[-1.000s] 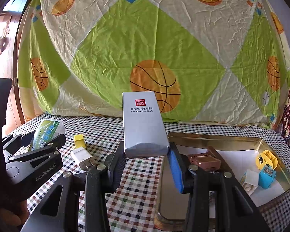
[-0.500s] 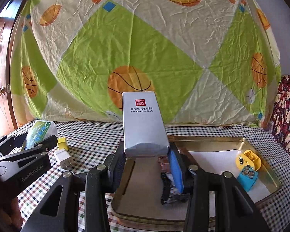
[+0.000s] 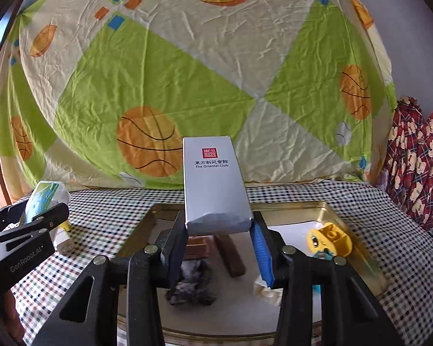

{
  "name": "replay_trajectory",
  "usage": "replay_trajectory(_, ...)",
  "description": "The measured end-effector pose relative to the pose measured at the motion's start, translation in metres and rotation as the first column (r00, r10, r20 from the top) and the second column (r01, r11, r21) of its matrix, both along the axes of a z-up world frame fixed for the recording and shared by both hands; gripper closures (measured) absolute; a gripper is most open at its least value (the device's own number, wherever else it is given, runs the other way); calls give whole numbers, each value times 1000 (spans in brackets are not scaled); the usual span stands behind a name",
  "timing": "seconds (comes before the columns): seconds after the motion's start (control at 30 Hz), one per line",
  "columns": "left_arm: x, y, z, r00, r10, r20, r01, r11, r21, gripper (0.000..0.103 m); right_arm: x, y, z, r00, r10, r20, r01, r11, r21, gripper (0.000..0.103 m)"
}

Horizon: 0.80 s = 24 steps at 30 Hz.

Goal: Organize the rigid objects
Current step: 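Carry the green floss box and white logo box over the tin tray with both tools, then lower the green floss box and white logo box into the tin tray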

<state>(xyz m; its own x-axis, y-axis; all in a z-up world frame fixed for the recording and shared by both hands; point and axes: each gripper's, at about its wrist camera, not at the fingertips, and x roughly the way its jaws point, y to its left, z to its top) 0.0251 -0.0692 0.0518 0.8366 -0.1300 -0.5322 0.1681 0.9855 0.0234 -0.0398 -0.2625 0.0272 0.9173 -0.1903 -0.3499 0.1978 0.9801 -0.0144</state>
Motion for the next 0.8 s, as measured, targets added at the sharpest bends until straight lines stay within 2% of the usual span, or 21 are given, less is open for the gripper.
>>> replay_trajectory(0.17,-2,-21,-1,1000,-26,-1,26,1000,-2,49,-4,-19,1,1000,-28,4,28,999,-28,58)
replay_trajectory(0.2,-2,-25,-1,996,-46,82,43,999,33,49,-5,-21,0,999,-32,3,32,999,-32,58)
replay_trajectory(0.3,-3,-40,0,994,-68,89,65,997,35,49,-5,-33,-2,999,-46,-3,45,998,-43,58)
replay_trajectory(0.47,-4,-67,-5,990,-112,82,109,993,38,49,-6,-51,-6,997,-76,-12,75,994,-82,58)
replay_trajectory(0.8,-1,-118,-17,983,-175,56,173,984,47,49,-6,-81,-7,993,-120,-12,118,989,-90,57)
